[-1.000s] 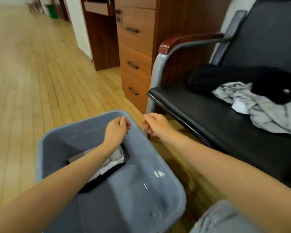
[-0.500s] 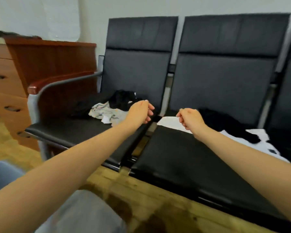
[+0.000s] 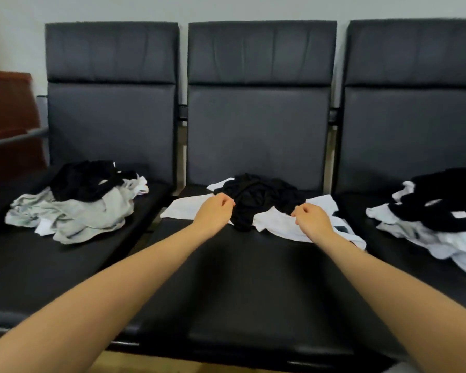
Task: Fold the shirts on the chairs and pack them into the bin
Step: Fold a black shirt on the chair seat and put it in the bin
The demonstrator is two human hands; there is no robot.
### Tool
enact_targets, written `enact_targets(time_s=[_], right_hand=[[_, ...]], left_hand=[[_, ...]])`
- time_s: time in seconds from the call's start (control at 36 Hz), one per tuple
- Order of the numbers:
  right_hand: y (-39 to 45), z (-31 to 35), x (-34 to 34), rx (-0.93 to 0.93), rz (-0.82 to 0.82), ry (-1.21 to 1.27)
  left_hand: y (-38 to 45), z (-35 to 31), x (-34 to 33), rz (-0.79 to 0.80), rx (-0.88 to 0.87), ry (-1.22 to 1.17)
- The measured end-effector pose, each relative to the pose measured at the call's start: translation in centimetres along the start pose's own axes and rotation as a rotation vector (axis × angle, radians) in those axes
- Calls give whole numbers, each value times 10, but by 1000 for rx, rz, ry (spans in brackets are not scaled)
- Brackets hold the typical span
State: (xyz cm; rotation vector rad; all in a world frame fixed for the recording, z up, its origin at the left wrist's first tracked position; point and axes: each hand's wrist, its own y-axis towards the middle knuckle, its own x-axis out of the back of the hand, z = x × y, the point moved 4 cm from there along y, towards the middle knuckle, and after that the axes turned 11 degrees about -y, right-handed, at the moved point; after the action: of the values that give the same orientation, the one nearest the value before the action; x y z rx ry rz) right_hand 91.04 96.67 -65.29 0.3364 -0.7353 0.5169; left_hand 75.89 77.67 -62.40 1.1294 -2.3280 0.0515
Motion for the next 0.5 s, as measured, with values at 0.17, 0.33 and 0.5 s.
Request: enact_targets(time_s=[0.17,0.33,0.5], right_hand=[[39,4,9,12,-201,-15],[64,-33,-12,83,-40,-349],[68,-36,-11,93,-69,-315]], left_hand=[[42,4,-14,-76,-107,16],[65,22,-59,58,-186,342],[67,29,-75,10,-350,456]])
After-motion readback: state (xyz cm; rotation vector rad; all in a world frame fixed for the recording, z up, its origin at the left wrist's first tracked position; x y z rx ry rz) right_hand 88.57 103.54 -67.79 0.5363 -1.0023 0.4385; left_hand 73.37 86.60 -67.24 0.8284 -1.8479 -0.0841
